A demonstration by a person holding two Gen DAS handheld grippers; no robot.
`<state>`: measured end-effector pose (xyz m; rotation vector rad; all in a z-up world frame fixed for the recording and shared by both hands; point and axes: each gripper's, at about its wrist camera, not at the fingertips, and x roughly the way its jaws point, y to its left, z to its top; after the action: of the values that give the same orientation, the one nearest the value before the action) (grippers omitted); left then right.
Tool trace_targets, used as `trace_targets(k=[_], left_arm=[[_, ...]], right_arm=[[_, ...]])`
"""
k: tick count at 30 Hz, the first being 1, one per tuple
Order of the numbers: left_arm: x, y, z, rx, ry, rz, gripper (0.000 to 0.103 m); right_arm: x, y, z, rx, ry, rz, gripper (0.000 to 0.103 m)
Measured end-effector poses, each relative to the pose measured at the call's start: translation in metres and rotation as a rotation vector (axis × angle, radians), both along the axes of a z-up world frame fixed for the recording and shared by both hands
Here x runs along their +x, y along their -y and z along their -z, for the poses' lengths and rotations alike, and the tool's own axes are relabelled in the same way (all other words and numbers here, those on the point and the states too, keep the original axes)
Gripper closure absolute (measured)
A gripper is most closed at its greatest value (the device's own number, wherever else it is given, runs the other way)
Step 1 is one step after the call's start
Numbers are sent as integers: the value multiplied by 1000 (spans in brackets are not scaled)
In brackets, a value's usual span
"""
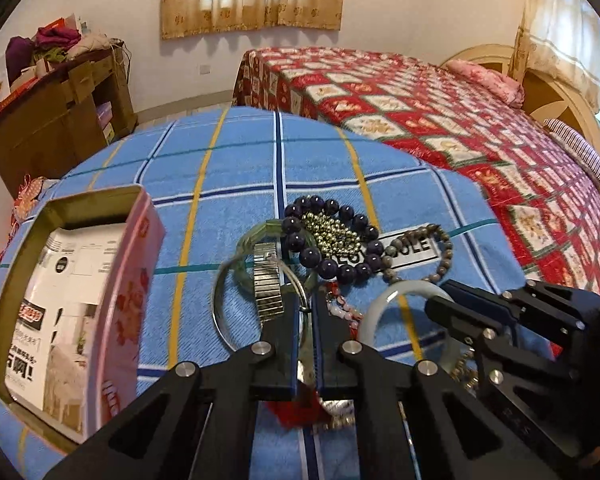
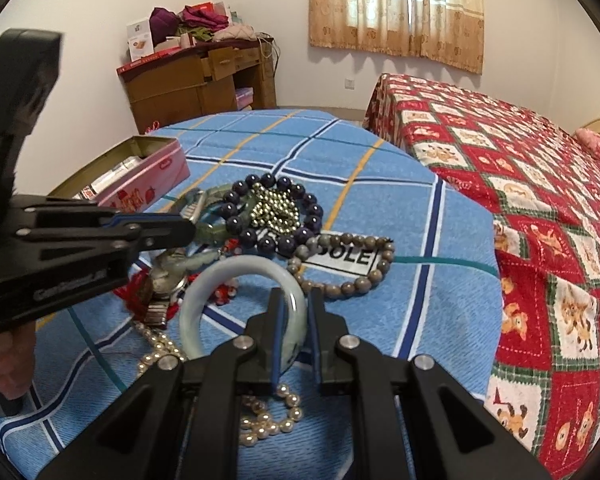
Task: Organize jewelry
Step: 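Carry the silver bangle with the left tool while the right tool carries the jade bangle into the tin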
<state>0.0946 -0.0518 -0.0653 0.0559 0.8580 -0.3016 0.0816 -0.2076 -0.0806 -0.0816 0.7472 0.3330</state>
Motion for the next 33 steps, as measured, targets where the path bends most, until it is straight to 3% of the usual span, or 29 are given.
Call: trace_targets(k=[7,14,23,33], left_arm=[[-21,-18,-38,-11,94,1,98],[-26,-43,-58,8,147,-28,98],[-13,-95,-55,64,149,-126,98],[20,-150,-41,63,121,-255,98]], right_arm=[[-8,-7,-19,6,41,-34,89],[-4,-24,-33,2,56,-86,89],[21,-57,-47,26,41,-168,89],[57,-117,-59,33,33,-252,89]])
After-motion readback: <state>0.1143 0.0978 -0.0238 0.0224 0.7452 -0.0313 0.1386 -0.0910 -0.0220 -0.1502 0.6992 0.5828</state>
